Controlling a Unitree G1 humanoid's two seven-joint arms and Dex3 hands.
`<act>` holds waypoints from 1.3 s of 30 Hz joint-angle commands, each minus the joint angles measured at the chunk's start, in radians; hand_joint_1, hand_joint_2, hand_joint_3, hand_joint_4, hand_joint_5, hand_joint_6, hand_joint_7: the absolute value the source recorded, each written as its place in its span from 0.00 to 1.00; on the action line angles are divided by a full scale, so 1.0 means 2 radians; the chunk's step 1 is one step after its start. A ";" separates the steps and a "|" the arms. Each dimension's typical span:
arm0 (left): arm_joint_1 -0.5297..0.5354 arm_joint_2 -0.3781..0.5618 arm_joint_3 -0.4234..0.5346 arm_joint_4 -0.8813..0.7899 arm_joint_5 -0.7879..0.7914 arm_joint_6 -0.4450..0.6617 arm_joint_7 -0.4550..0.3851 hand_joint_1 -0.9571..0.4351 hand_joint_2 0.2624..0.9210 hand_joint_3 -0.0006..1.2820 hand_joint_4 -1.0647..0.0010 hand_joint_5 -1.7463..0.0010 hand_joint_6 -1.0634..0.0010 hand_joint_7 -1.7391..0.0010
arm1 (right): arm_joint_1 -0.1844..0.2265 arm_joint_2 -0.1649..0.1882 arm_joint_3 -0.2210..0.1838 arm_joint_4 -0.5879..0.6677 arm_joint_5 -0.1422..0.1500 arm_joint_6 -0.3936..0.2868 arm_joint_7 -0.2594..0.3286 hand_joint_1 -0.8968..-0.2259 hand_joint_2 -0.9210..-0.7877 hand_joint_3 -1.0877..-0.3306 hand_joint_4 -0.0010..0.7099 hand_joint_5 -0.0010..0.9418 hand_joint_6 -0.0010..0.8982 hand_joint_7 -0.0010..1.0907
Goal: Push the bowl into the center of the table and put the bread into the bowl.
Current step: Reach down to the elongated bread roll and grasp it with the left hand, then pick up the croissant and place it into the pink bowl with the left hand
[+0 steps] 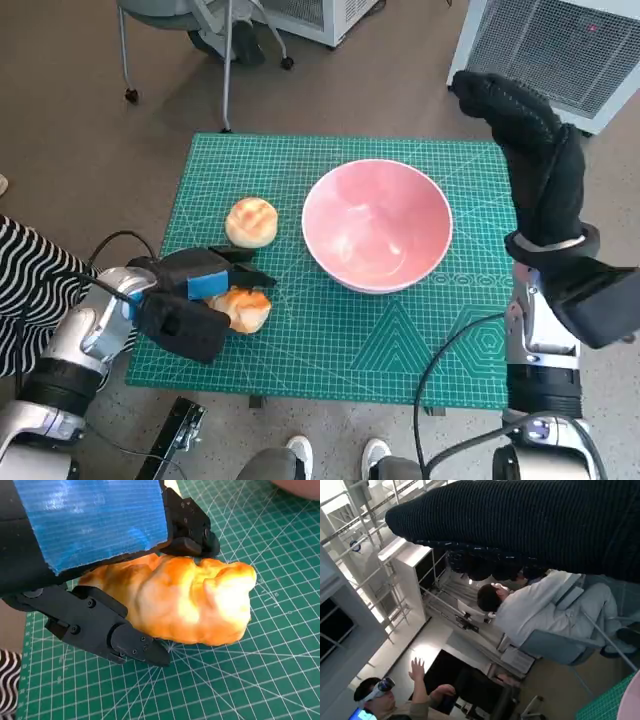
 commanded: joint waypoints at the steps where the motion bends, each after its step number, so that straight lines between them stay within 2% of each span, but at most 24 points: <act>1: 0.016 0.002 -0.002 -0.001 -0.010 -0.011 -0.012 0.73 0.98 0.08 0.38 0.35 0.48 0.43 | 0.011 -0.003 0.001 0.004 0.003 0.007 0.007 0.18 0.00 0.56 0.24 0.00 0.00 0.51; 4: 0.020 0.007 0.004 -0.018 -0.025 -0.008 -0.026 0.70 0.99 0.07 0.35 0.32 0.46 0.37 | 0.010 -0.002 0.001 0.004 0.004 0.008 0.007 0.18 0.00 0.56 0.24 0.00 0.00 0.51; 9: 0.028 0.018 0.014 -0.055 -0.053 0.004 -0.057 0.69 1.00 0.05 0.32 0.35 0.45 0.32 | 0.009 -0.001 0.001 0.006 0.005 0.009 0.007 0.17 0.00 0.56 0.24 0.00 0.00 0.51; 17: 0.034 0.036 0.050 -0.144 -0.125 0.041 -0.126 0.69 0.99 0.04 0.29 0.39 0.42 0.30 | 0.009 -0.001 0.000 0.009 0.007 0.008 0.010 0.17 0.00 0.56 0.24 0.00 0.00 0.51; 23: 0.015 0.039 0.086 -0.203 -0.184 0.074 -0.162 0.69 0.99 0.03 0.28 0.40 0.41 0.31 | 0.008 -0.002 -0.002 0.012 0.010 0.007 0.013 0.17 0.00 0.56 0.24 0.00 0.00 0.51; 31: -0.038 0.018 0.125 -0.251 -0.233 0.112 -0.157 0.69 0.99 0.03 0.28 0.40 0.41 0.31 | 0.007 -0.005 -0.005 0.013 0.011 0.008 0.015 0.17 0.00 0.56 0.24 0.00 0.00 0.51; 39: -0.113 -0.041 0.128 -0.265 -0.234 0.154 -0.104 0.69 1.00 0.04 0.31 0.37 0.41 0.31 | 0.010 -0.007 -0.006 0.011 0.010 0.005 0.015 0.18 0.00 0.56 0.24 0.00 0.00 0.51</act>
